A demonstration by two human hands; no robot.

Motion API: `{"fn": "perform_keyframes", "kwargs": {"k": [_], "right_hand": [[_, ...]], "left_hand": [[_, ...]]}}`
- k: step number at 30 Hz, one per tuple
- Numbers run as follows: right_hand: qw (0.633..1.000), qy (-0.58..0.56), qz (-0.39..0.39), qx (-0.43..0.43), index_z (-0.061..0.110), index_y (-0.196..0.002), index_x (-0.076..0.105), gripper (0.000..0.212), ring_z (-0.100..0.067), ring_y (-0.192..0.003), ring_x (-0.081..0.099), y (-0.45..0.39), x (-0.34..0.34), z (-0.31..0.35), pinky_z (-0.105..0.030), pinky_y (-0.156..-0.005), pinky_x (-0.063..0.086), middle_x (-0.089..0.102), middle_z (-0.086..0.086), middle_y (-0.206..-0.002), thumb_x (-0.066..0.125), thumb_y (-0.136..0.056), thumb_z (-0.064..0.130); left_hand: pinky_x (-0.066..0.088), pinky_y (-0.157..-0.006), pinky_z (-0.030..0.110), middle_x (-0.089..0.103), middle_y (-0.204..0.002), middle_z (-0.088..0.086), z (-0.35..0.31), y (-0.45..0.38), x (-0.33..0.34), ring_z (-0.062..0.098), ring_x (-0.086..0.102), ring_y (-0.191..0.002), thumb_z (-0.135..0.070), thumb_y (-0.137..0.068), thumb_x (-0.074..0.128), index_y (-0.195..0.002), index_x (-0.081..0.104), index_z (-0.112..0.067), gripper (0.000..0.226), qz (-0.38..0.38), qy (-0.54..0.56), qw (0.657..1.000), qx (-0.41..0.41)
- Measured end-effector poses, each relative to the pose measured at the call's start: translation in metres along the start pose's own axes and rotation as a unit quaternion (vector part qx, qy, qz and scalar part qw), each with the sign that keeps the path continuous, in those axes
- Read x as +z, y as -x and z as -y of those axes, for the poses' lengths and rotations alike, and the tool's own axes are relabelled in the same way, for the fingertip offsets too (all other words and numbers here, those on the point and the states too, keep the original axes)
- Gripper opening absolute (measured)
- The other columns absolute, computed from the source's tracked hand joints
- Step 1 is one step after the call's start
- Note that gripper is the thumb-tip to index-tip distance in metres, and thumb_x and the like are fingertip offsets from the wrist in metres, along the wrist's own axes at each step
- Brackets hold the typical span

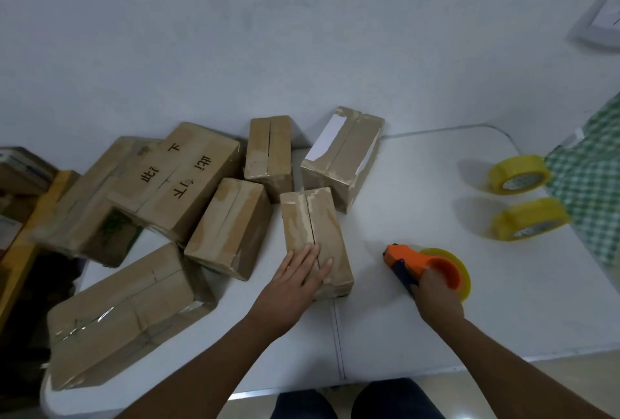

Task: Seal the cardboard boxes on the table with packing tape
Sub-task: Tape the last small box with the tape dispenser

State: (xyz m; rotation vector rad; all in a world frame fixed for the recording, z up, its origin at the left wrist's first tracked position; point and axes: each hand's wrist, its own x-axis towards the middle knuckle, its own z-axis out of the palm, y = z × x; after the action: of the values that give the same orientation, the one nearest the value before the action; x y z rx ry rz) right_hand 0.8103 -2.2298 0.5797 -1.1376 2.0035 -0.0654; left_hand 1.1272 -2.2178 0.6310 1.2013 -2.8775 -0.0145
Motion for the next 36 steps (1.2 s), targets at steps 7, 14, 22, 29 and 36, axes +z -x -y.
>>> {"fn": "perform_keyframes", "kwargs": {"k": [7, 14, 22, 29, 36], "right_hand": [[0.994, -0.02, -0.09, -0.062, 0.014, -0.116, 0.043, 0.017, -0.023, -0.09, 0.052, 0.121, -0.032, 0.056, -0.046, -0.089, 0.043, 0.06, -0.021, -0.117, 0.031, -0.103, 0.017], [0.98, -0.111, -0.137, -0.09, 0.008, -0.126, 0.047, 0.029, -0.021, -0.085, 0.057, 0.128, -0.033, 0.076, -0.032, -0.071, 0.043, 0.06, -0.006, -0.102, 0.035, -0.105, 0.024], [0.966, -0.093, -0.198, -0.135, 0.018, -0.091, 0.057, 0.04, -0.01, -0.071, 0.06, 0.155, -0.054, 0.107, -0.02, -0.058, 0.039, 0.063, 0.005, -0.081, 0.038, -0.099, 0.053], [0.969, -0.006, -0.164, -0.185, 0.023, -0.095, 0.061, 0.041, -0.005, -0.074, 0.062, 0.152, -0.063, 0.115, -0.017, -0.063, 0.044, 0.068, 0.008, -0.087, 0.039, -0.096, 0.058], [0.967, 0.011, -0.141, -0.213, 0.023, -0.099, 0.063, 0.041, -0.007, -0.077, 0.064, 0.146, -0.079, 0.117, -0.022, -0.072, 0.05, 0.069, 0.007, -0.09, 0.039, -0.097, 0.056]], "left_hand": [[0.02, -0.119, 0.041, 0.029, -0.161, 0.01, 0.013, -0.006, -0.003, 0.025, 0.025, -0.149, -0.041, -0.084, 0.075, -0.157, 0.021, -0.023, 0.093, 0.007, 0.003, 1.0, 0.019], [0.002, -0.124, 0.034, -0.008, -0.166, -0.01, 0.041, -0.009, -0.019, 0.007, -0.014, -0.15, -0.05, -0.099, 0.042, -0.156, -0.001, -0.039, 0.073, 0.079, 0.107, 0.99, 0.046], [0.05, -0.094, 0.025, 0.067, -0.128, -0.001, 0.02, -0.038, -0.092, 0.01, 0.062, -0.114, -0.027, -0.103, 0.051, -0.127, 0.064, -0.021, 0.028, 0.061, 0.617, 0.722, -0.307], [0.055, -0.092, 0.035, 0.072, -0.113, 0.019, 0.001, -0.051, -0.131, 0.026, 0.069, -0.108, -0.02, -0.1, 0.056, -0.117, 0.063, -0.006, 0.023, 0.058, 0.808, 0.439, -0.389], [0.054, -0.078, 0.026, 0.073, -0.101, 0.013, -0.004, -0.058, -0.132, 0.019, 0.068, -0.094, -0.019, -0.096, 0.062, -0.106, 0.068, -0.008, 0.016, 0.051, 0.803, 0.44, -0.399]]}}
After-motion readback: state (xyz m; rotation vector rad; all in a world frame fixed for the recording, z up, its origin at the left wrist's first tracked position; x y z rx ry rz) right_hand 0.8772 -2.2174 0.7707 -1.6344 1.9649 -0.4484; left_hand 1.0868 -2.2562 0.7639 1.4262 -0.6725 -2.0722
